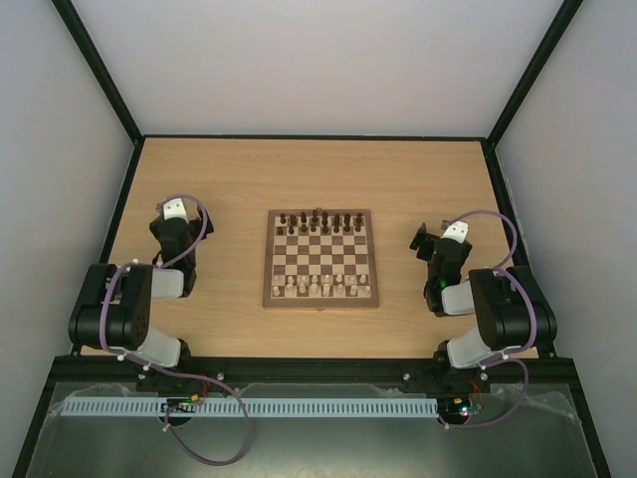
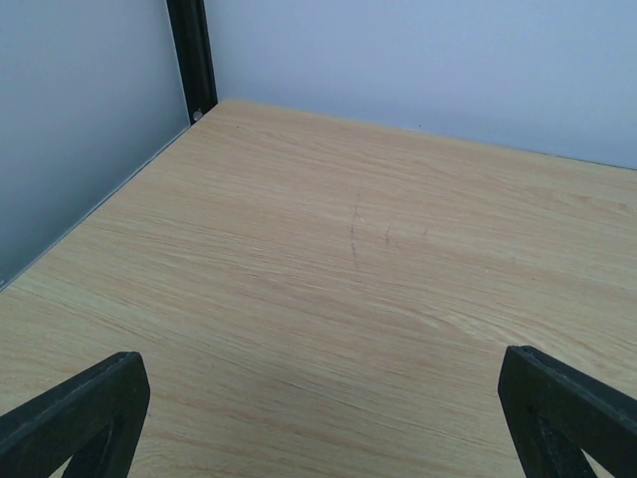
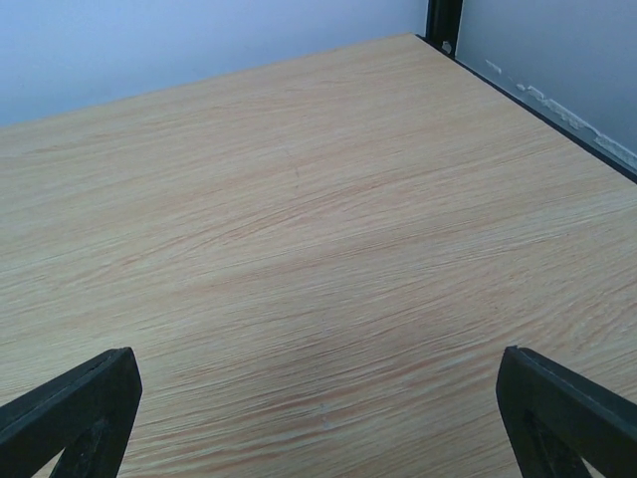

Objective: Set up the chess pieces on the board
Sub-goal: Reset both arms

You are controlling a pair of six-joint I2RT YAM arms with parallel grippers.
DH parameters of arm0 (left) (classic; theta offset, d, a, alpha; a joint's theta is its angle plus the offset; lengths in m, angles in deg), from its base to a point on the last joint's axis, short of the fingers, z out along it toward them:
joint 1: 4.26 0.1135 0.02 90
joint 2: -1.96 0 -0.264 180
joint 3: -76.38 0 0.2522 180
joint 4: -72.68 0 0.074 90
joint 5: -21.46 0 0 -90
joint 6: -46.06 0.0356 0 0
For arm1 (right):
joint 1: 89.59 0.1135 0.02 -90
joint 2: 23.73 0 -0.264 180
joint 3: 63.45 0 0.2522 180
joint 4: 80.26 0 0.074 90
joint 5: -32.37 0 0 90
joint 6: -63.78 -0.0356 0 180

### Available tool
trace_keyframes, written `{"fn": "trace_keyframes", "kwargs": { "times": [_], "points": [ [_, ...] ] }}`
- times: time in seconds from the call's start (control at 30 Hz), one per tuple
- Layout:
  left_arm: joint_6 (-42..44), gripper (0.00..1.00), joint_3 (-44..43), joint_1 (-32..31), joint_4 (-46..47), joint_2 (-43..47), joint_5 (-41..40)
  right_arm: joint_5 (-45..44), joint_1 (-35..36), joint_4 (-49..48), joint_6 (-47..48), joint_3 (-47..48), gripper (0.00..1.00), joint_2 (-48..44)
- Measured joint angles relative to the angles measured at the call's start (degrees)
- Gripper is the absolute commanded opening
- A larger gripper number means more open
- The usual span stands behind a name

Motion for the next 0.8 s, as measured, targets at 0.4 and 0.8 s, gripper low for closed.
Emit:
{"fn": "trace_keyframes", "kwargs": {
  "times": [0.4, 0.8],
  "points": [
    [0.00, 0.99, 4.28, -0.09, 5.57, 0.44, -0.07, 0.17, 0.00, -0.26, 0.20, -0.02, 0.99, 0.00],
    [0.87, 0.99, 6.93, -0.07, 11.28, -0.20, 1.60, 0.17, 0.00, -0.28, 0.20, -0.02, 0.99, 0.00]
  ]
}}
